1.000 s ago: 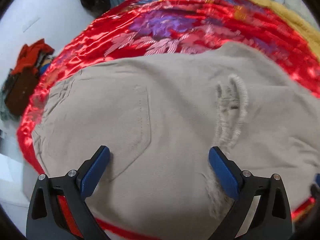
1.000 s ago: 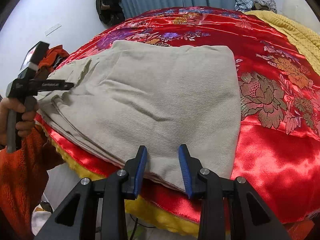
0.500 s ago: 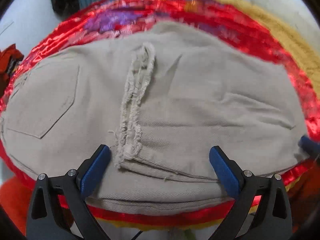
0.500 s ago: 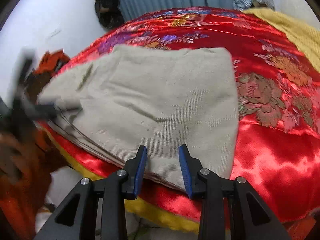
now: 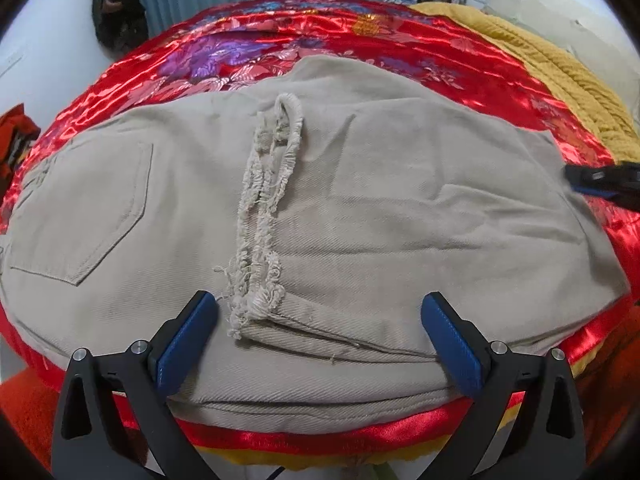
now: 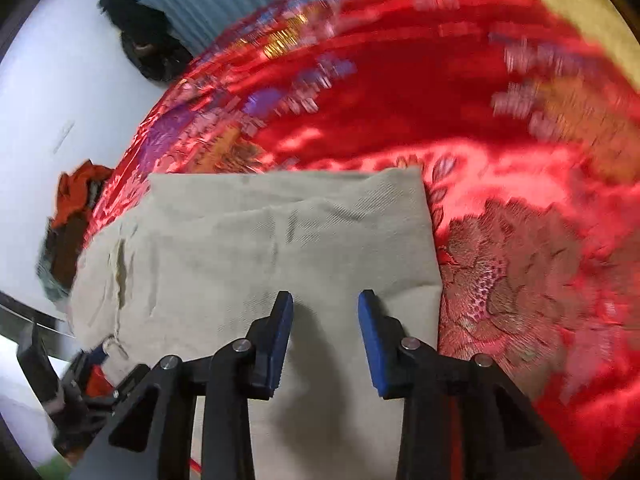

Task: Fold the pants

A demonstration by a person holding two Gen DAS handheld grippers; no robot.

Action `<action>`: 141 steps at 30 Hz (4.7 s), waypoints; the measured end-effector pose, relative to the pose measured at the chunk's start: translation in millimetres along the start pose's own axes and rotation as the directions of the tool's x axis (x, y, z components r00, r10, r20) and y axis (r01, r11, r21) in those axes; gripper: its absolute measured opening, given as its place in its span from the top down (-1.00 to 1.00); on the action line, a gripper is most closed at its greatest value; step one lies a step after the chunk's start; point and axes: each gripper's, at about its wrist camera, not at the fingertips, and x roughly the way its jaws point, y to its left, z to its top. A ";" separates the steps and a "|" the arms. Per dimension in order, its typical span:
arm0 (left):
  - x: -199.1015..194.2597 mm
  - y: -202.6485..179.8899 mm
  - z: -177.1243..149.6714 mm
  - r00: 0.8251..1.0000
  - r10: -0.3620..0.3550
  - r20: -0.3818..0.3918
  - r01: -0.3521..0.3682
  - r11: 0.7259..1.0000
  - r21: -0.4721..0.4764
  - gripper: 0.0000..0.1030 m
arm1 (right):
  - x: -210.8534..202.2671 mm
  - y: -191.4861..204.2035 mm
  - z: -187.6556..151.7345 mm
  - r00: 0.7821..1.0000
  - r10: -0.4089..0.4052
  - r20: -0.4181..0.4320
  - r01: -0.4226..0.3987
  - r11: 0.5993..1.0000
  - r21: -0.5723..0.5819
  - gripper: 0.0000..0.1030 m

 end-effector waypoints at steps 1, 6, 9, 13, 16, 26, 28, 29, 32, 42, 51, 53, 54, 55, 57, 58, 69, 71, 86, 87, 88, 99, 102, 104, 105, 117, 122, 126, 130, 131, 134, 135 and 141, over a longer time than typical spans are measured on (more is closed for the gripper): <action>0.1 -0.9 -1.0 1.000 0.005 0.011 -0.005 1.000 0.002 -0.98 | -14.8 9.9 -8.4 0.999 0.033 0.043 -0.032 0.999 -0.024 0.30; -3.7 -0.7 0.0 1.000 0.000 0.020 0.000 1.000 0.013 -0.98 | -5.6 24.5 -64.1 0.998 -0.046 0.044 0.050 0.994 -0.094 -0.38; -24.5 6.1 1.8 1.000 -0.030 -0.008 0.030 1.000 0.003 -0.96 | 2.6 25.0 -97.3 0.986 -0.076 0.147 0.098 0.984 -0.150 -0.39; -69.7 54.6 3.3 0.991 -0.124 0.042 0.129 0.982 -0.141 -0.96 | 8.7 34.9 -94.0 0.984 -0.127 0.129 0.150 0.971 -0.186 -0.44; -93.5 124.9 4.6 0.989 -0.118 0.092 0.142 0.933 -0.330 -0.96 | 8.1 33.8 -96.5 0.984 -0.109 0.143 0.134 0.975 -0.180 -0.47; -90.3 318.8 -44.1 0.976 -0.103 0.189 0.214 0.556 -0.803 -0.82 | 8.7 30.9 -99.4 0.983 -0.104 0.150 0.132 0.973 -0.189 -0.48; -78.7 323.7 -47.2 0.974 -0.128 0.185 0.225 0.524 -0.821 -0.62 | 8.6 30.9 -99.3 0.983 -0.104 0.150 0.132 0.973 -0.188 -0.48; -72.9 325.8 -47.0 0.974 -0.137 0.180 0.225 0.515 -0.827 -0.57 | 8.6 30.8 -99.3 0.983 -0.104 0.150 0.131 0.973 -0.188 -0.48; -57.4 329.9 -51.3 0.980 -0.128 0.150 0.193 0.489 -0.851 -0.56 | 8.6 31.1 -99.5 0.983 -0.104 0.149 0.131 0.973 -0.188 -0.48; -65.8 320.4 -44.3 0.969 -0.139 0.206 0.248 0.494 -0.833 -0.01 | 8.1 32.0 -101.0 0.984 -0.103 0.149 0.130 0.973 -0.191 -0.48; -38.2 322.6 -36.2 0.972 -0.172 0.158 0.222 0.470 -0.854 -0.18 | 7.3 32.6 -101.1 0.984 -0.100 0.148 0.128 0.973 -0.192 -0.49; -30.6 324.0 -32.7 0.973 -0.179 0.144 0.212 0.466 -0.859 -0.08 | 7.3 33.2 -101.4 0.984 -0.101 0.149 0.129 0.973 -0.192 -0.49; -29.3 324.7 -33.4 0.975 -0.178 0.136 0.204 0.454 -0.867 0.10 | 7.2 33.2 -101.3 0.984 -0.101 0.149 0.129 0.973 -0.192 -0.49; -29.2 326.6 -34.6 0.977 -0.172 0.130 0.194 0.438 -0.878 0.23 | 7.2 33.1 -101.3 0.984 -0.100 0.148 0.128 0.973 -0.192 -0.49; -37.0 327.5 -37.0 0.978 -0.154 0.139 0.193 0.434 -0.880 0.59 | 7.3 33.3 -101.6 0.984 -0.100 0.148 0.127 0.974 -0.190 -0.49; -44.5 326.3 -37.6 0.976 -0.148 0.158 0.208 0.432 -0.878 0.61 | 7.0 33.4 -101.6 0.984 -0.099 0.148 0.127 0.974 -0.190 -0.49; -157.6 229.6 52.2 0.951 -0.090 0.295 0.264 0.731 -0.629 0.65 | 7.2 34.3 -102.2 0.983 -0.099 0.152 0.128 0.973 -0.192 -0.49; -174.6 182.2 78.9 0.933 -0.148 0.328 0.309 0.798 -0.517 0.65 | 7.0 34.1 -102.0 0.983 -0.098 0.153 0.127 0.973 -0.194 -0.50; -70.0 -82.4 88.3 0.969 -0.246 0.033 0.245 0.969 0.010 -0.15 | 4.4 33.0 -104.2 0.983 -0.085 0.162 0.117 0.973 -0.201 -0.51; -74.2 -75.1 86.9 0.969 -0.241 0.046 0.242 0.970 -0.003 -0.25 | 3.7 32.7 -104.3 0.984 -0.078 0.162 0.111 0.973 -0.204 -0.51; -78.9 -60.0 83.4 0.972 -0.228 0.062 0.229 0.973 -0.021 -0.27 | 4.0 32.7 -104.7 0.984 -0.077 0.162 0.110 0.972 -0.208 -0.51; -68.6 37.0 32.7 0.993 0.040 0.115 -0.022 0.988 -0.154 -0.24 | -41.1 24.4 -76.7 0.964 0.165 0.209 -0.163 0.986 -0.027 -0.43; -62.4 35.2 28.3 0.994 0.045 0.101 -0.030 0.988 -0.148 -0.23 | -24.1 19.4 -52.0 0.940 0.298 0.166 -0.317 0.943 0.101 -0.20; -64.8 34.6 27.0 0.992 0.052 0.114 -0.036 0.990 -0.139 -0.23 | -3.9 17.0 -40.1 0.947 0.302 0.109 -0.317 0.931 0.179 -0.09; -66.8 33.1 26.9 0.991 0.055 0.122 -0.039 0.990 -0.132 -0.23 | 6.1 15.8 -36.3 0.960 0.271 0.071 -0.280 0.935 0.216 0.00; -22.1 -30.7 24.3 0.989 0.108 0.096 -0.121 0.982 0.143 -0.24 | -8.8 45.2 18.4 0.988 0.098 0.123 -0.084 0.990 -0.117 0.67; -12.7 -40.6 20.9 0.982 0.154 0.108 -0.170 0.972 0.163 -0.28 | 5.0 10.4 4.6 0.991 0.114 0.063 -0.111 0.993 -0.046 0.15; -10.4 -34.8 23.2 0.985 0.135 0.104 -0.148 0.980 0.136 -0.32 | 2.2 4.0 -7.8 0.974 0.227 0.024 -0.227 0.974 -0.021 -0.30; -10.0 -35.4 23.1 0.985 0.139 0.104 -0.152 0.979 0.137 -0.32 | 19.1 -2.8 -2.3 0.963 0.268 0.018 -0.268 0.962 0.049 -0.30; -10.3 -35.1 22.8 0.985 0.136 0.104 -0.149 0.979 0.136 -0.32 | 22.7 -5.2 2.0 0.961 0.275 0.026 -0.277 0.959 0.063 -0.30; -9.9 -34.0 22.9 0.986 0.131 0.102 -0.144 0.981 0.133 -0.34 | 40.3 -19.3 12.6 0.950 0.313 -0.007 -0.308 0.940 0.144 -0.29; -9.6 -33.7 22.7 0.986 0.130 0.102 -0.142 0.981 0.131 -0.35 | 43.4 -23.5 14.7 0.942 0.335 -0.008 -0.329 0.928 0.173 -0.29; -4.7 -24.8 20.3 0.990 0.115 0.087 -0.123 0.988 0.096 -0.44 | 48.2 -35.0 27.8 0.886 0.455 -0.091 -0.428 0.877 0.217 0.14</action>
